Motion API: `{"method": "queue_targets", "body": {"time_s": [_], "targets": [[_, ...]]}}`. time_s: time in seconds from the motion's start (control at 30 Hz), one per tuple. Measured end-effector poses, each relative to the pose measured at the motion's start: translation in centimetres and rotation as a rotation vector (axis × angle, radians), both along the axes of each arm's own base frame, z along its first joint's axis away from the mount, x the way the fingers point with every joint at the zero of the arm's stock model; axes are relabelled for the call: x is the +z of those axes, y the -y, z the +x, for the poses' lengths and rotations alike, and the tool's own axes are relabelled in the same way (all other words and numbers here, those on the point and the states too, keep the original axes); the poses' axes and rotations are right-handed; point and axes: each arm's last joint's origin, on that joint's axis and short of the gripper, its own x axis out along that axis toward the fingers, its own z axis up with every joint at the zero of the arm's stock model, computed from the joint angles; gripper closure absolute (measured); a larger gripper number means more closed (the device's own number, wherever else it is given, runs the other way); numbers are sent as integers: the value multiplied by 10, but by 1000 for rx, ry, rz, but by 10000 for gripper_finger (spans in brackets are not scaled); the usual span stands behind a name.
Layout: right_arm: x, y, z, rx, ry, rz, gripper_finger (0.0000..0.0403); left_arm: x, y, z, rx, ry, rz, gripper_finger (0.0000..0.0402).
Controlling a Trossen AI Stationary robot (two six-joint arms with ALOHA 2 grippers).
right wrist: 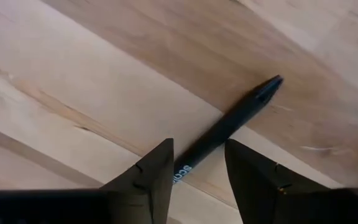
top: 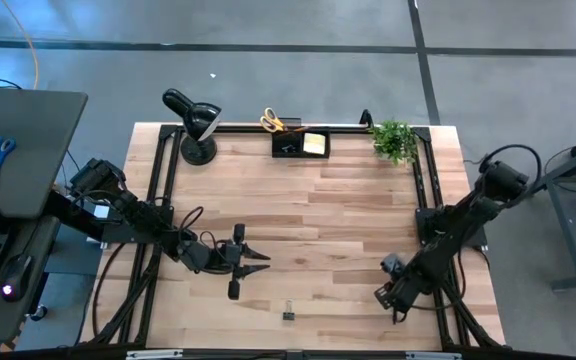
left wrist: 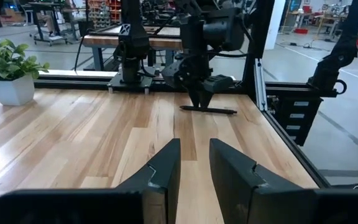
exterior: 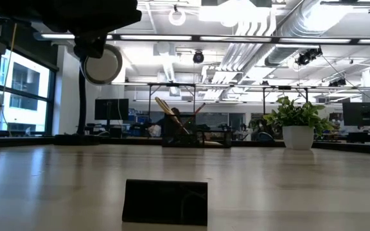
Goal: Pick and place office supplies into organizer
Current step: Put the black pen into the black desk organizer
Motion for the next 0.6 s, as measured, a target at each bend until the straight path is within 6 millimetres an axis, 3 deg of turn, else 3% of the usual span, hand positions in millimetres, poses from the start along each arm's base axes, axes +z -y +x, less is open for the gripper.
{"method": "queue_targets", "body": {"time_s": [0.6], "targets": [[-2,-1,2,66,-22,-30,341,0,0,0,2,0,-15,328]]}}
